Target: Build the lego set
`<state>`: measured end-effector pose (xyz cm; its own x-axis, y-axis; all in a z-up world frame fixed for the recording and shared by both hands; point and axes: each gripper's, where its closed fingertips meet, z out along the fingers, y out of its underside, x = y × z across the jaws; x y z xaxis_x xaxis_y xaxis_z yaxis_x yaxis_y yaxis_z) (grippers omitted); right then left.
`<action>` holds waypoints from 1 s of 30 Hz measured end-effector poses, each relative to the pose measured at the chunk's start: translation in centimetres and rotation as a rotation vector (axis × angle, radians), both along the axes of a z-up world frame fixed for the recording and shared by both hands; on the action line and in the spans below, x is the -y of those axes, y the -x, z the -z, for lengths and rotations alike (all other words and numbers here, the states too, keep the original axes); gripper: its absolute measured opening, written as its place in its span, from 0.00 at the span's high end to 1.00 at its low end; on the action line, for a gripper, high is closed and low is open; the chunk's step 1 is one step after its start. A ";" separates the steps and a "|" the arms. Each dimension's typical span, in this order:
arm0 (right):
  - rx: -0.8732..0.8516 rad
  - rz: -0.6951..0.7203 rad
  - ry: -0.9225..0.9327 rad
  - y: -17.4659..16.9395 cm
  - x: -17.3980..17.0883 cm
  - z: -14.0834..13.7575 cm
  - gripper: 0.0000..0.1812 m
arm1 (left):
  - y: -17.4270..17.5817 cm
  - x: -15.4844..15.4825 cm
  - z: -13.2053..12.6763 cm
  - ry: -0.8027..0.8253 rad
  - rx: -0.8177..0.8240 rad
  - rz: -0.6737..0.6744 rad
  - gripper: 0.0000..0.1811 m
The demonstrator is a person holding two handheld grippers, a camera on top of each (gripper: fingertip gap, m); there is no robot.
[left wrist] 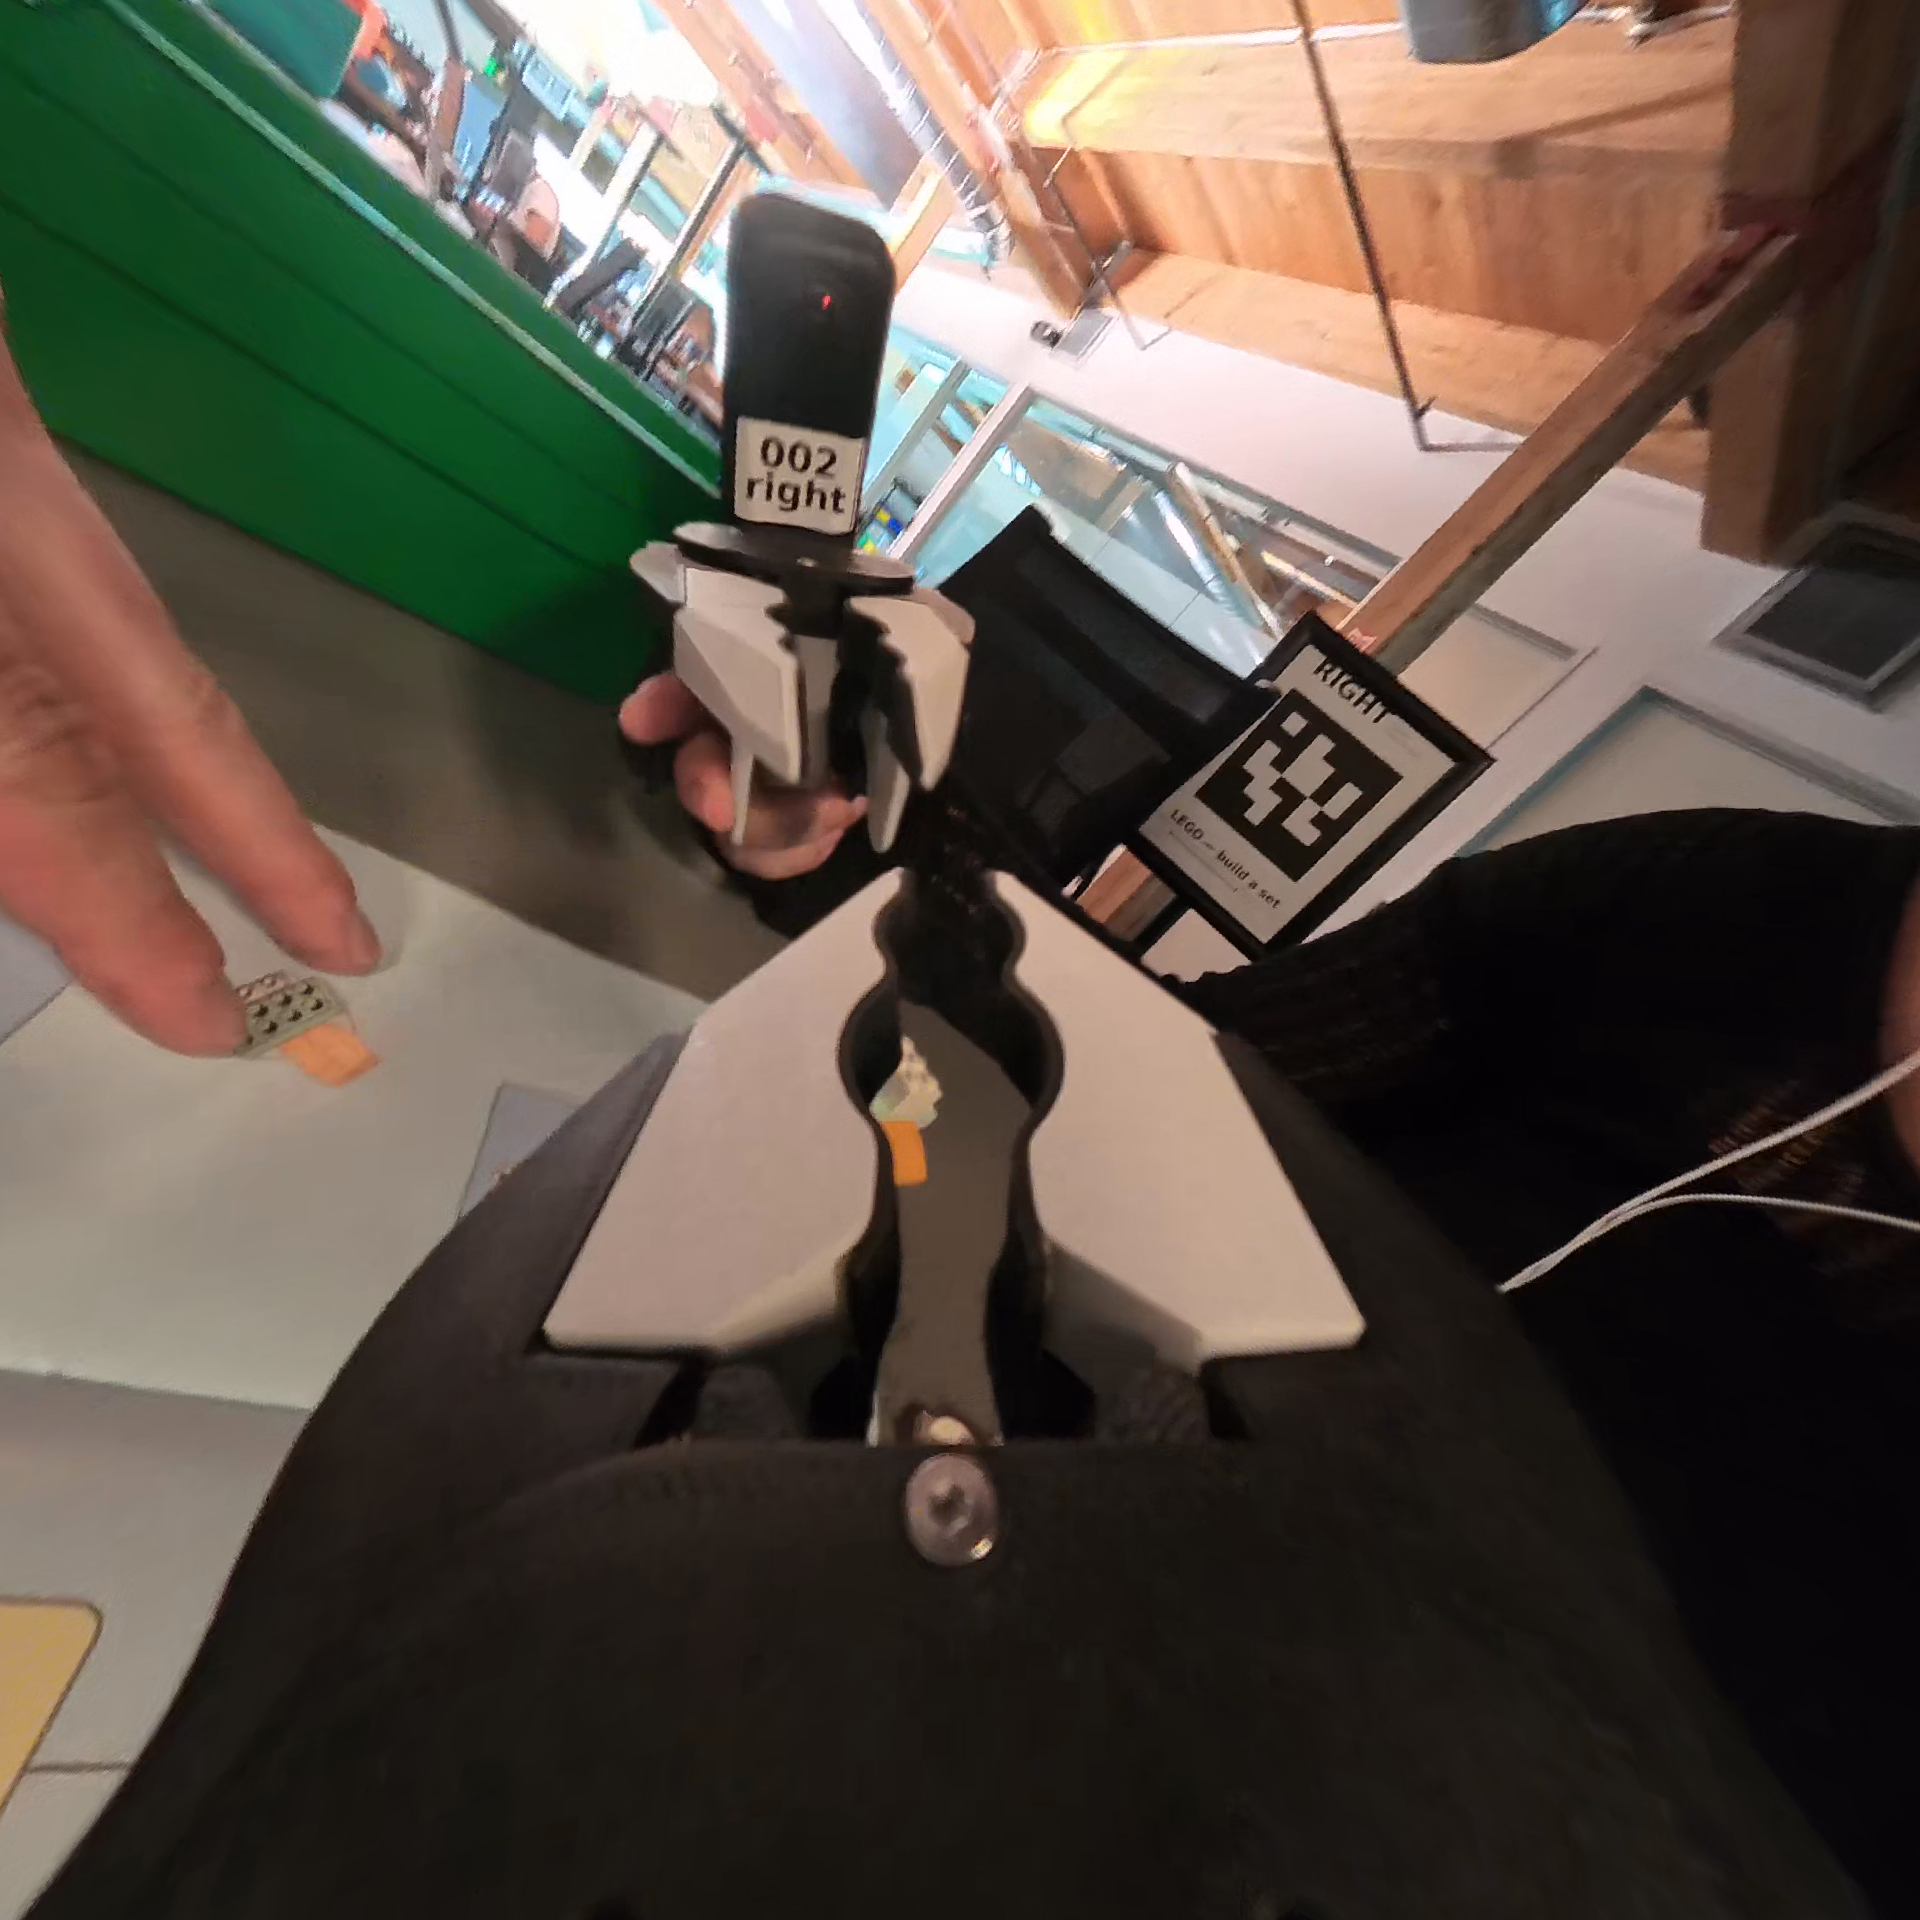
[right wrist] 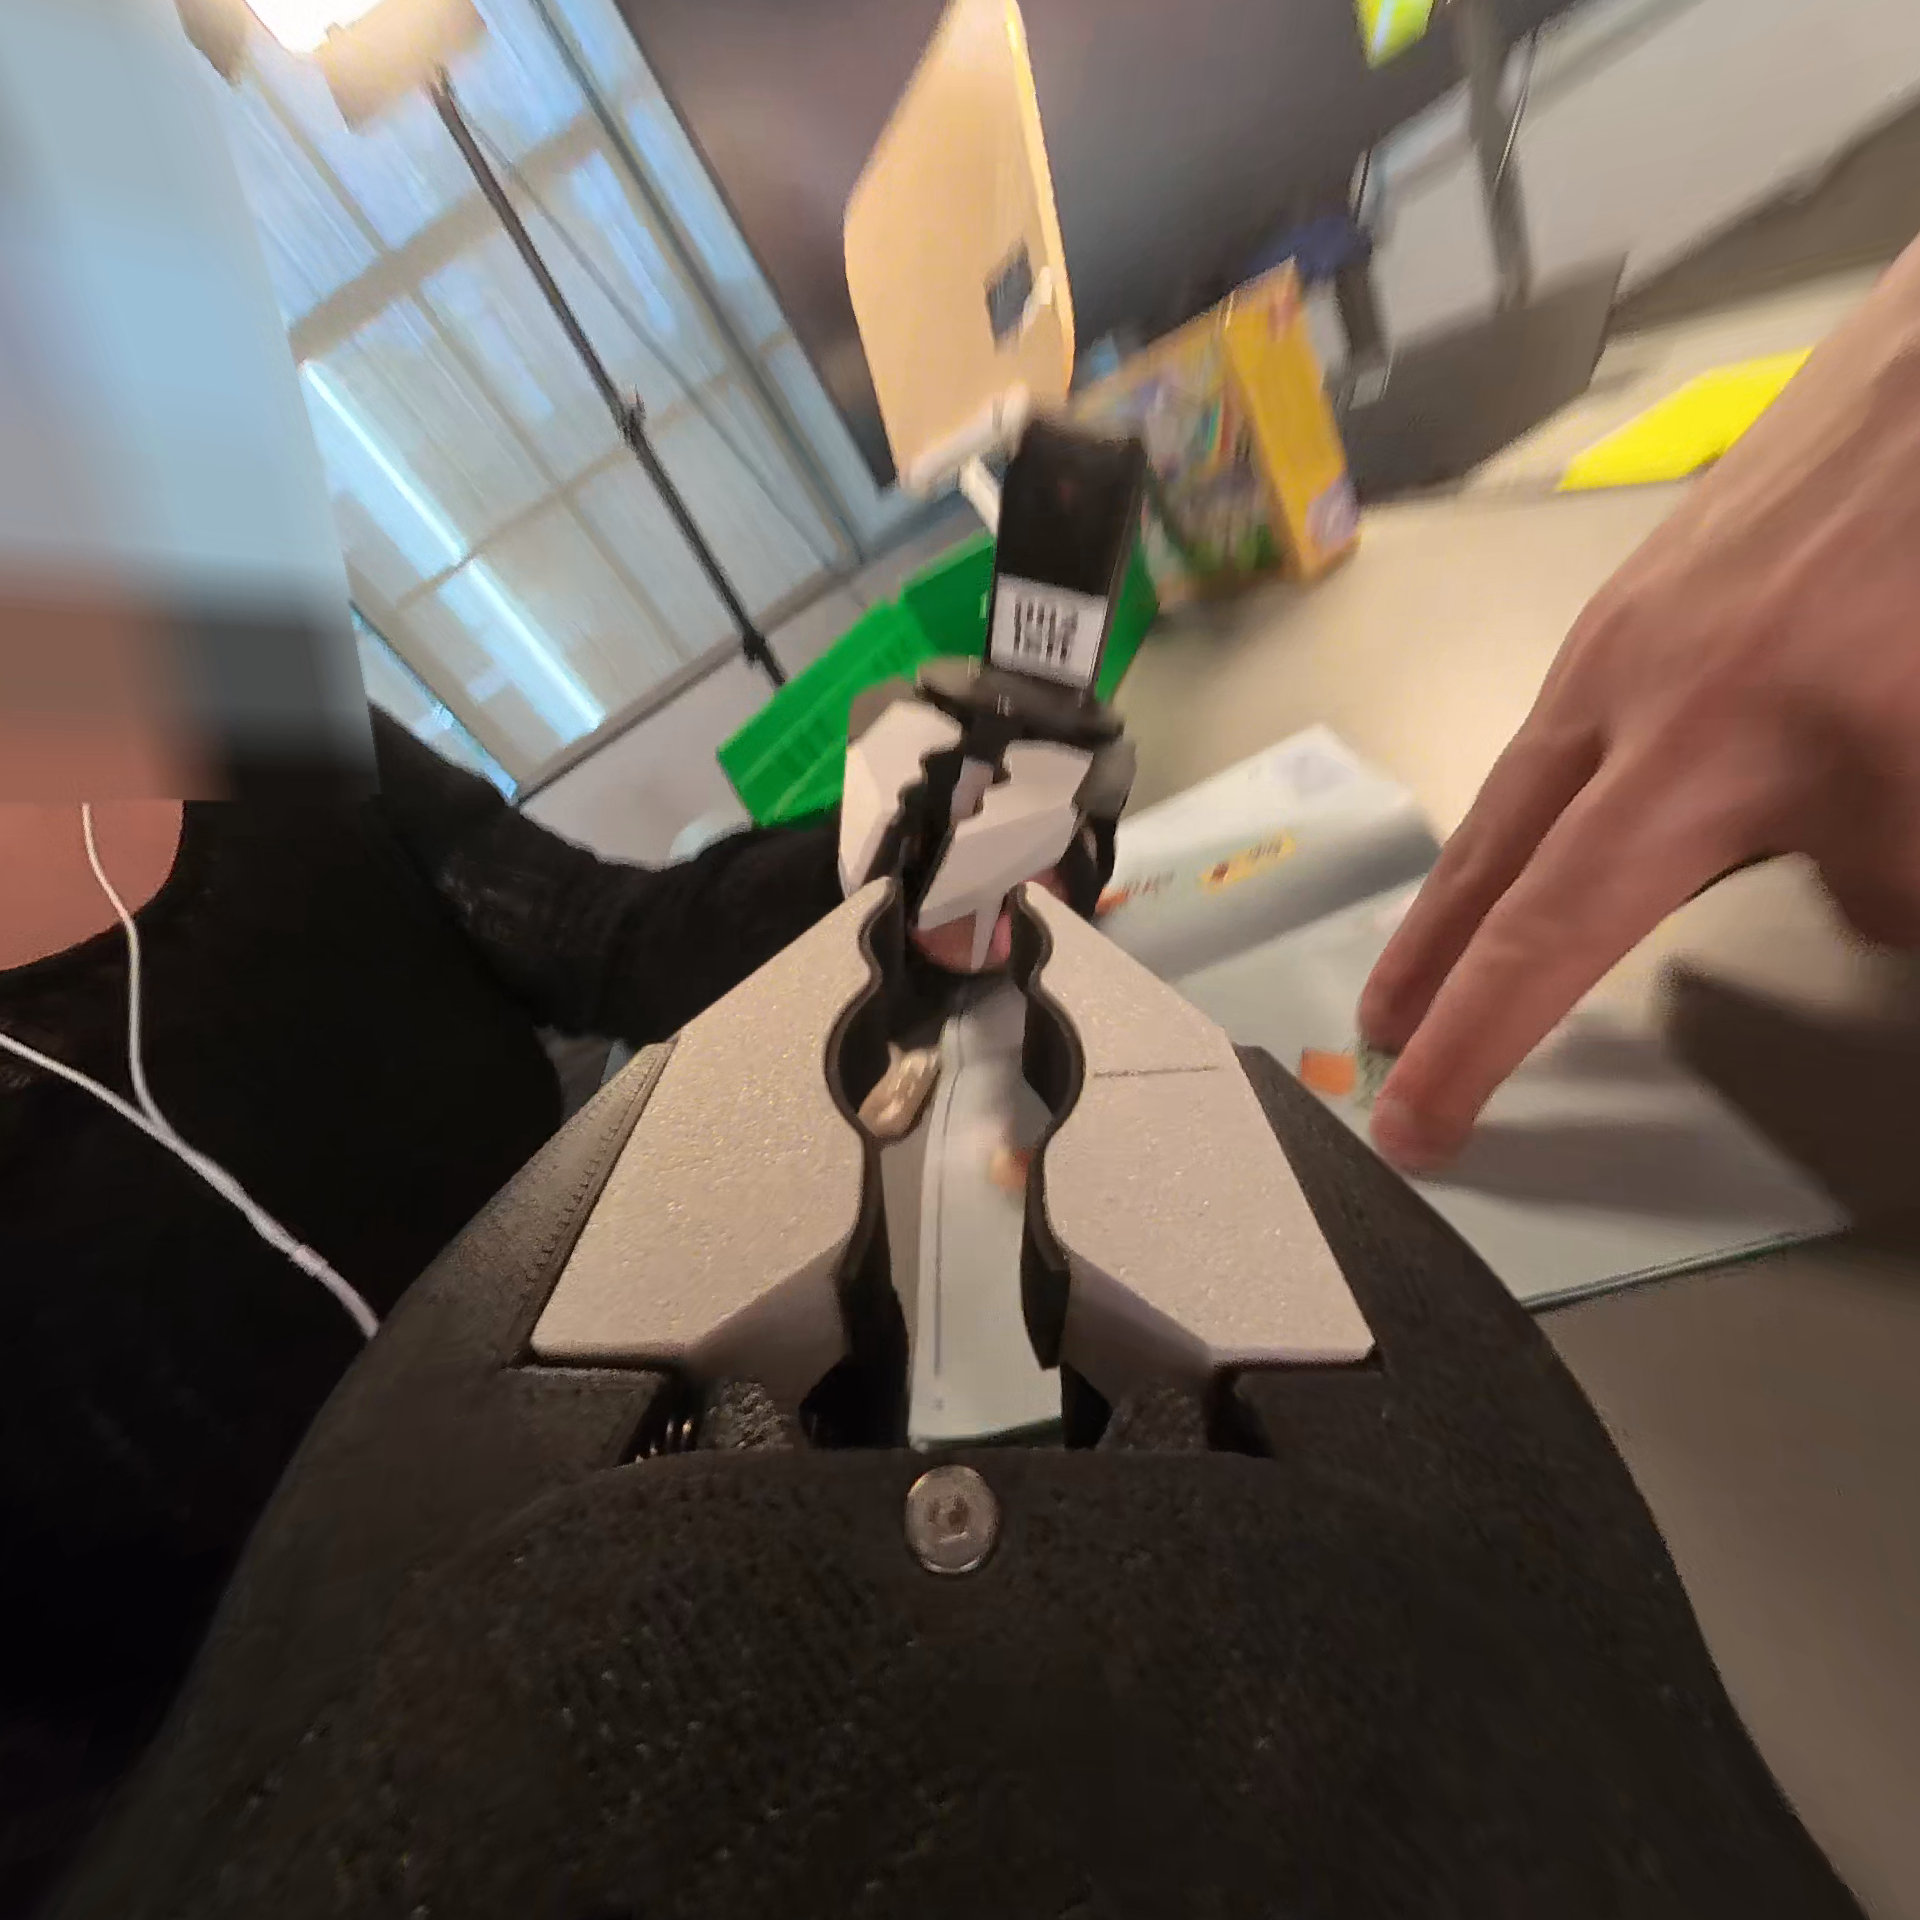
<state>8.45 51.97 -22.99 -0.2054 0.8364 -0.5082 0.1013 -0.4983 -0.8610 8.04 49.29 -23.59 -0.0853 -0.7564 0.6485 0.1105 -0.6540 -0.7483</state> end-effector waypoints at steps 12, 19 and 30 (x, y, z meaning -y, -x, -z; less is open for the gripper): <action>-0.069 0.106 -0.087 0.5 -1.6 -0.4 0.90 | 0.4 -0.3 -0.4 -0.025 0.024 -0.039 0.96; 0.051 0.169 -0.196 1.0 -2.4 1.5 0.90 | 0.8 -1.3 -0.5 -0.042 0.020 -0.111 0.99; 0.156 0.330 -0.423 0.6 -4.2 2.2 0.88 | 1.7 -3.9 0.1 -0.053 -0.038 -0.298 0.99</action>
<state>7.89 56.20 -25.14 0.1525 0.9812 -0.1180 0.1403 -0.1397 -0.9802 6.37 53.16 -23.67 0.1685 -0.7774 0.6061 0.2630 -0.5571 -0.7877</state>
